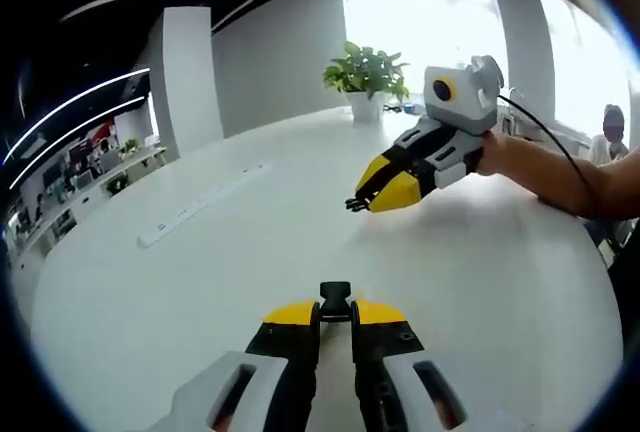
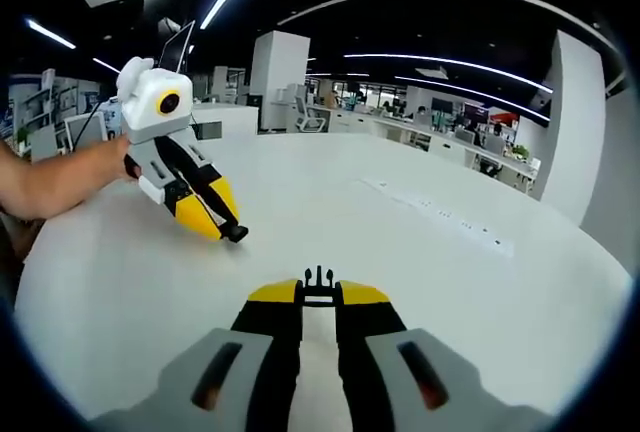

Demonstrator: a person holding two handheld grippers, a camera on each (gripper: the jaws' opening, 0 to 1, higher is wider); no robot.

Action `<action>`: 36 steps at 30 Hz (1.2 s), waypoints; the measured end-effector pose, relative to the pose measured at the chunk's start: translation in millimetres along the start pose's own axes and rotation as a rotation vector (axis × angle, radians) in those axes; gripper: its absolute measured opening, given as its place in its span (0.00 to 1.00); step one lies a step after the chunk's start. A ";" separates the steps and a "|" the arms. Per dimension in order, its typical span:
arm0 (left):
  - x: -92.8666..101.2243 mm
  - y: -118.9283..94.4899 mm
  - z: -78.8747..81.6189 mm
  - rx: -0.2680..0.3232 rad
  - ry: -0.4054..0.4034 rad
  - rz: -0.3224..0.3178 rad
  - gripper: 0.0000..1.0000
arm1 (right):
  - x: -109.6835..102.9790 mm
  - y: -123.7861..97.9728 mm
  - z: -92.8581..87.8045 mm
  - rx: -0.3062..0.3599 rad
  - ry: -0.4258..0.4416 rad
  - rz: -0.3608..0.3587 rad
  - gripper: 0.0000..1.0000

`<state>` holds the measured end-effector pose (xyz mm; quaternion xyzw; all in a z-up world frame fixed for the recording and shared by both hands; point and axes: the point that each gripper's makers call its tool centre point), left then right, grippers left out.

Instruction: Snap the two parts of the plastic buckle together until the buckle closes and remains connected.

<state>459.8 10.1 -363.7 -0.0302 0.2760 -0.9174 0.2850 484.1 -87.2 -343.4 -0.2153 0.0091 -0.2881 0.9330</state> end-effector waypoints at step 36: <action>18.3 -25.0 -9.9 0.016 -0.010 -0.005 0.10 | -34.3 -22.8 -2.2 0.010 -0.010 0.002 0.11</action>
Point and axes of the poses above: the point that each gripper's makers call its tool centre point, and the gripper's own axes: y roughly forward along the fingers, x roughly to its right, z roughly out of its top, and after that the axes turned 8 degrees about z, right-handed
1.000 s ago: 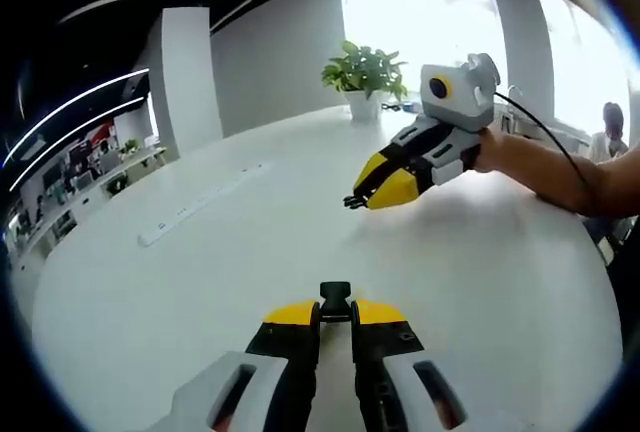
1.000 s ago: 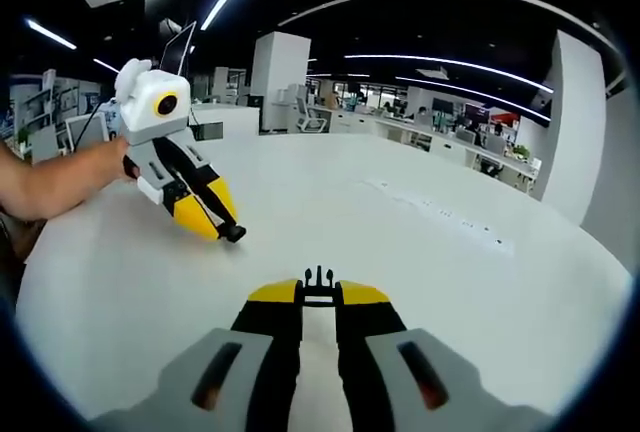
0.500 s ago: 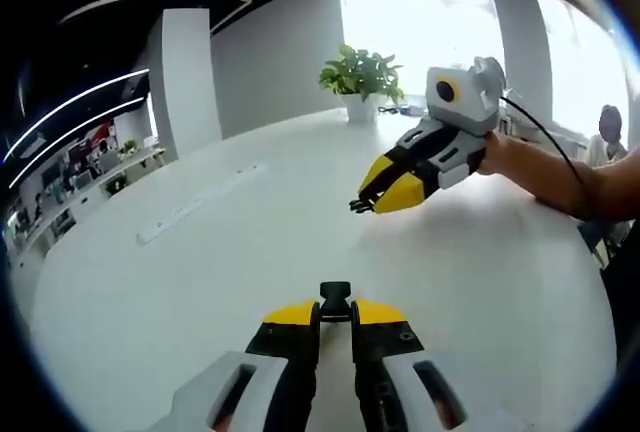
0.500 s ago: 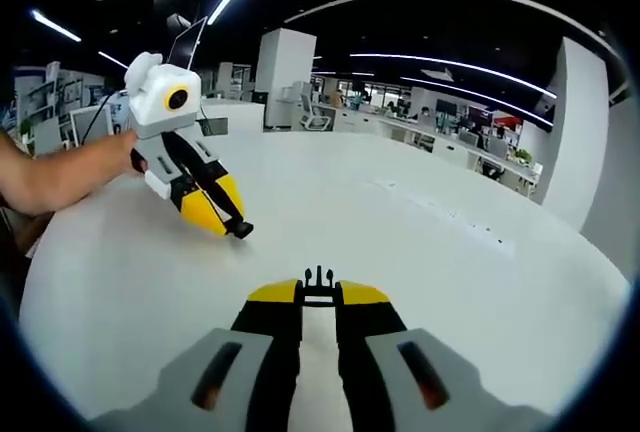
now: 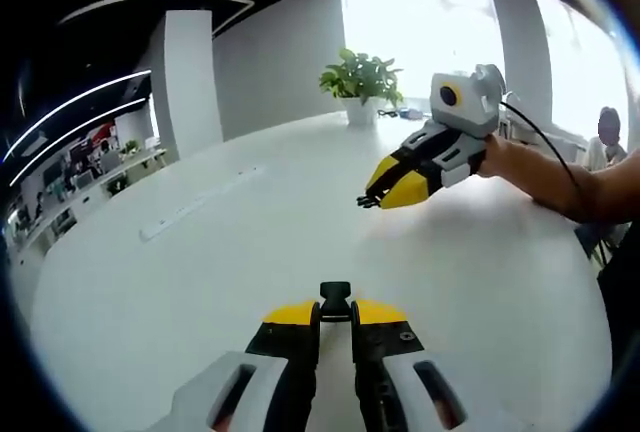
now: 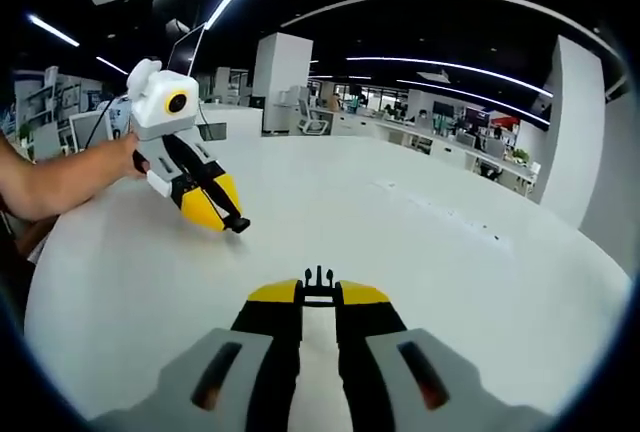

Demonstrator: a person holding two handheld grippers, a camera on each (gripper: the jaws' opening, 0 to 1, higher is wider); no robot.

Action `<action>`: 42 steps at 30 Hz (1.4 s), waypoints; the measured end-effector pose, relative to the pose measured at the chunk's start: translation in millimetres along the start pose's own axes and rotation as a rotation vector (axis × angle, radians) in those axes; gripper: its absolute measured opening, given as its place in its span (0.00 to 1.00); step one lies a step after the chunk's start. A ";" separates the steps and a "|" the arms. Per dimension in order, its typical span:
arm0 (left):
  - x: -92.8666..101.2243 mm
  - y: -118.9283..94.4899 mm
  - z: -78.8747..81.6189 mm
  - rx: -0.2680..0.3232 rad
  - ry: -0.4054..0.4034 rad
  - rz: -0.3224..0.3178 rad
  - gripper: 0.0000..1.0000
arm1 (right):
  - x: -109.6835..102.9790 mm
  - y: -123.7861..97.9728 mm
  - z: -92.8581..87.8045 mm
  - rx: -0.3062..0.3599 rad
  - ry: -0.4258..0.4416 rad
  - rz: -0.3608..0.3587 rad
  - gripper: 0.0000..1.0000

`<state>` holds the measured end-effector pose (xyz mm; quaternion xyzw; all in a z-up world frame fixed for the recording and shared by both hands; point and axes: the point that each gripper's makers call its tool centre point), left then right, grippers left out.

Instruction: Snap the two parts of the plastic buckle together until the buckle closes and remains connected.

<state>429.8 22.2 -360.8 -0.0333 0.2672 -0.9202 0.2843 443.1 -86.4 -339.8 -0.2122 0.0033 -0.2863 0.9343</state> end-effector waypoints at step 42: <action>66.3 -30.0 -18.1 -0.012 0.068 -0.239 0.10 | -49.1 -13.3 -2.8 0.015 -0.045 0.259 0.11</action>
Point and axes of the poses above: the point that each gripper's makers call its tool centre point, and the gripper's own axes: y roughly forward along the fingers, x roughly to its right, z roughly out of its top, and after that the axes turned 8 degrees about z, right-handed
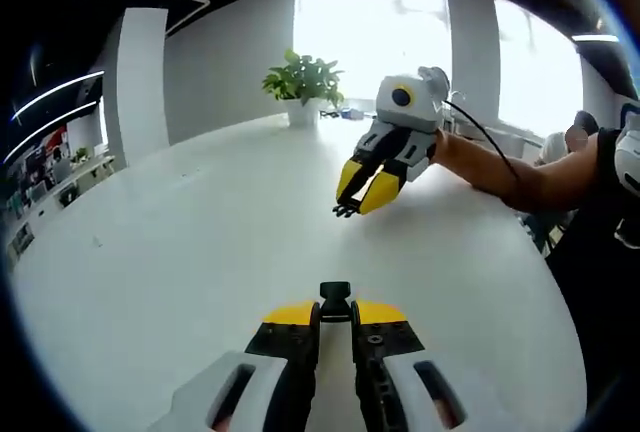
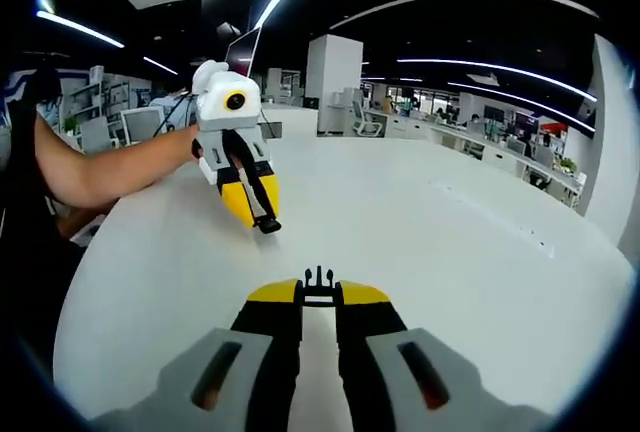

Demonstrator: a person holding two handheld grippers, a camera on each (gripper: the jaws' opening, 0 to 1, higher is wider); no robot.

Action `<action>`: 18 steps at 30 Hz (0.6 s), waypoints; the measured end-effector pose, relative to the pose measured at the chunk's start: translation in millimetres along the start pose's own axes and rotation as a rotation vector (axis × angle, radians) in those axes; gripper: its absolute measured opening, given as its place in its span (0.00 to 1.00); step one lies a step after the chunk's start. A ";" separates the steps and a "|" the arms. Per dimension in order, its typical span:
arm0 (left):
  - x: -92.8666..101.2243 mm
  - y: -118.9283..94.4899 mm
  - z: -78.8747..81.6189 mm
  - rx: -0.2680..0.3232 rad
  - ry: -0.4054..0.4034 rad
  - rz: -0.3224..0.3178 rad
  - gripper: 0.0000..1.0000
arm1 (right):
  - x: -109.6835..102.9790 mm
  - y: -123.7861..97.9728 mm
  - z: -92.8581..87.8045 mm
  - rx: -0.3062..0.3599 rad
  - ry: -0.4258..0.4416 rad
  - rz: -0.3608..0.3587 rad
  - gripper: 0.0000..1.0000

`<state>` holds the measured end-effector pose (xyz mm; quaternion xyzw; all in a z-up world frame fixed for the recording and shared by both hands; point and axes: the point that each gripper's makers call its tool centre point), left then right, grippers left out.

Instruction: Snap the two parts of the plastic buckle together until the buckle closes and remains connected.

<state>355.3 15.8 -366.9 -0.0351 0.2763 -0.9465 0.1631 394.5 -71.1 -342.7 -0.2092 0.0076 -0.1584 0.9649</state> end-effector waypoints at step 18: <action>-28.5 2.0 1.5 0.008 0.001 -0.017 0.10 | -13.6 4.5 -1.4 0.004 -0.015 0.038 0.11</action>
Point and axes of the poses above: the point that each gripper's makers call its tool centre point, and the gripper's own axes: y roughly forward along the fingers, x roughly to its right, z roughly out of its top, and after that the axes turned 8 degrees about z, right-handed
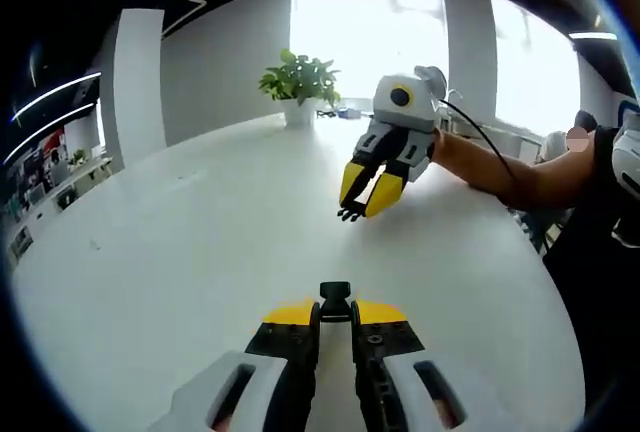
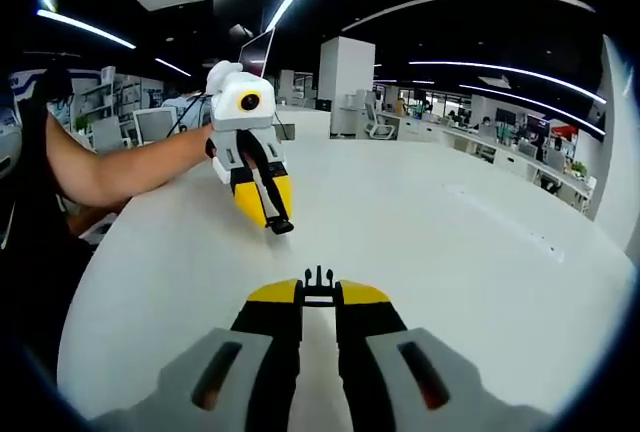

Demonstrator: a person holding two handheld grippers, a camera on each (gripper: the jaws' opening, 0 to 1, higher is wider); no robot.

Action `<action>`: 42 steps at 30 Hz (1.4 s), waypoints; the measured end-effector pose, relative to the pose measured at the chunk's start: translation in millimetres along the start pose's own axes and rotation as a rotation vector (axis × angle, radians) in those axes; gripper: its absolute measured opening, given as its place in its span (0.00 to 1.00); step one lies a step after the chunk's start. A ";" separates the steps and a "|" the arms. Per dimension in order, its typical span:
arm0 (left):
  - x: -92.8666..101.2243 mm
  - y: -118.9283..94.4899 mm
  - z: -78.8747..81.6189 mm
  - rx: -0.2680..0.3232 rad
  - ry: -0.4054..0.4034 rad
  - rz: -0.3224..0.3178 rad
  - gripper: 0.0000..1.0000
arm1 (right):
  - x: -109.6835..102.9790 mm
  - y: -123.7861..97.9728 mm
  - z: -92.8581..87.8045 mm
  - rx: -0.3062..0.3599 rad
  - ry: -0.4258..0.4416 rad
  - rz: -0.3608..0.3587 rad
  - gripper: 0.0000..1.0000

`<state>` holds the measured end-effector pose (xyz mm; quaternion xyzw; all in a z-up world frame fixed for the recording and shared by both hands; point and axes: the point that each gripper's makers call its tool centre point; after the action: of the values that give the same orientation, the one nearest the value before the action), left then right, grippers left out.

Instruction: Snap the two parts of the plastic buckle together until the buckle closes and remains connected.

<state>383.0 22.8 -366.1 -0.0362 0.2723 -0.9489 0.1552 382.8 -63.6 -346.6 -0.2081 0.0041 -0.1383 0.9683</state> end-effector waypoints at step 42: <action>29.1 10.0 -1.2 -0.032 0.078 -0.100 0.11 | -32.1 14.1 -7.1 -0.047 -0.014 0.154 0.11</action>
<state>358.0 6.3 -372.8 -0.0150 0.2912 -0.9517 0.0963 355.2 -45.5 -360.3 -0.2310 0.0165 -0.0616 0.9709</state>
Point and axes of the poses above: the point that each gripper's makers call its tool centre point, and the gripper's own axes: y roughly forward along the fingers, x roughly to its right, z roughly out of its top, and after that the axes turned 8 degrees about z, right-handed
